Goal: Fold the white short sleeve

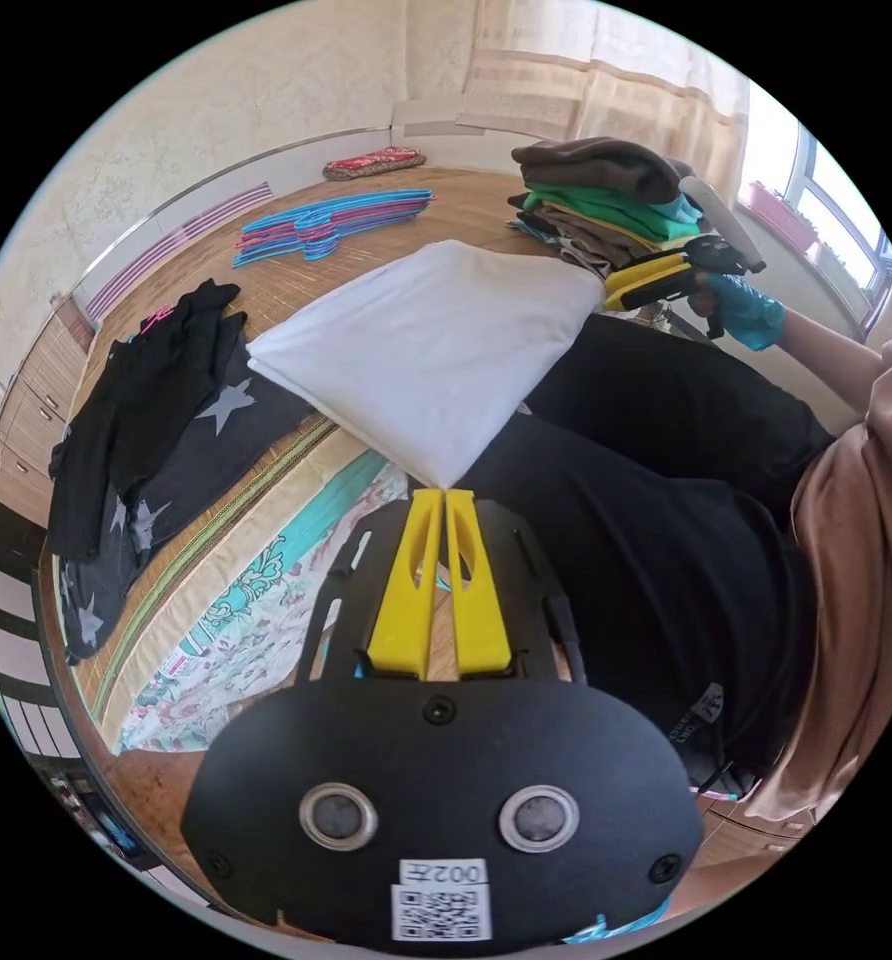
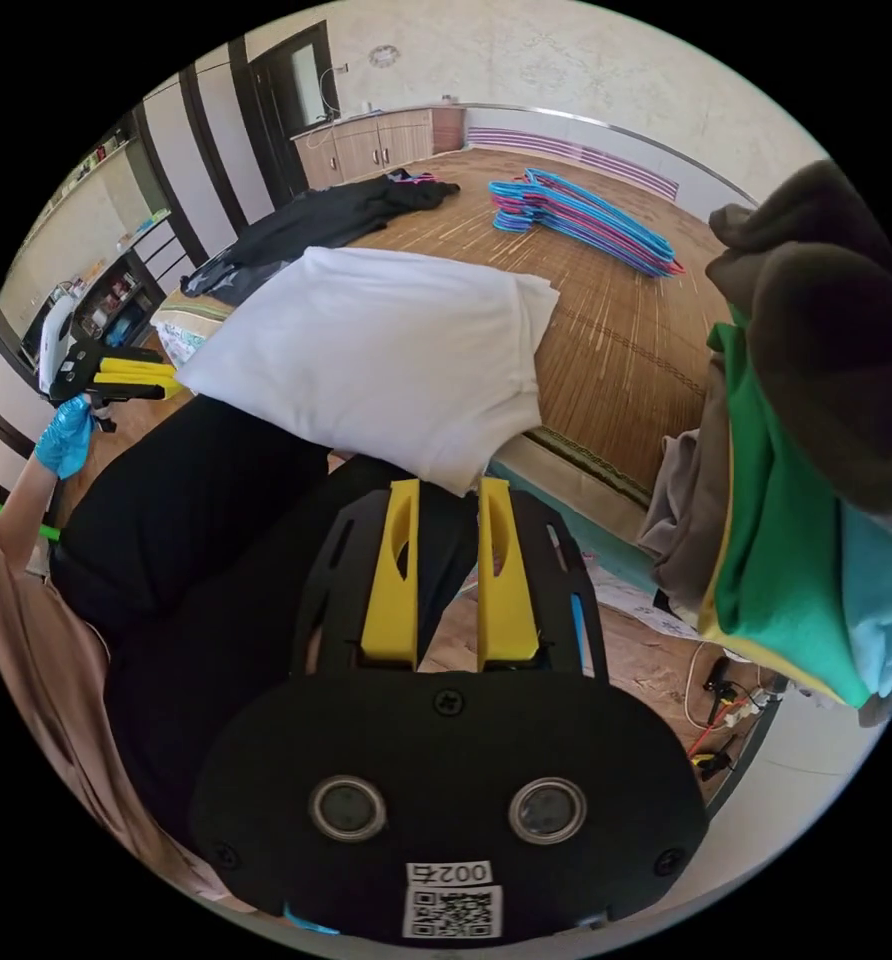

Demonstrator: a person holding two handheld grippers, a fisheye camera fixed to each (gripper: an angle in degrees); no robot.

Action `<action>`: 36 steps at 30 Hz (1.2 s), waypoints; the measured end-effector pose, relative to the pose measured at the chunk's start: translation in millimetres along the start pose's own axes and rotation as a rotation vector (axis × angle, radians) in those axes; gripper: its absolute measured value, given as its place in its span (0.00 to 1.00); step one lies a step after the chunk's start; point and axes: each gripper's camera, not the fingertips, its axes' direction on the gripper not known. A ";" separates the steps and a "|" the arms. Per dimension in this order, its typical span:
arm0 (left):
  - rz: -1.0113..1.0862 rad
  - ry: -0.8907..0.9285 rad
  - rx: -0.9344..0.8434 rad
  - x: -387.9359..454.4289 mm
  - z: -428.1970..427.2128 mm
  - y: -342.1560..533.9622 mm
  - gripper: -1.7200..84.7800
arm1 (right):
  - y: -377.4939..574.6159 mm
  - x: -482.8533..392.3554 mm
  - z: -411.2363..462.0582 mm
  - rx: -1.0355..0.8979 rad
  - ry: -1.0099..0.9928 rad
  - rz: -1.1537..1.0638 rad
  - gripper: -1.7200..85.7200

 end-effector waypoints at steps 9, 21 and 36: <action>-0.069 -0.081 0.004 15.2 -10.5 -0.3 0.01 | 23.1 13.5 -15.4 0.067 -0.054 -0.046 0.19; -0.079 -0.096 -0.048 29.0 -15.1 -8.7 0.01 | 22.6 3.2 -21.1 -0.024 0.018 -0.094 0.18; -0.038 -0.099 -0.089 28.4 -31.0 -30.1 0.01 | -43.2 -77.6 -40.3 0.166 0.017 -0.334 0.14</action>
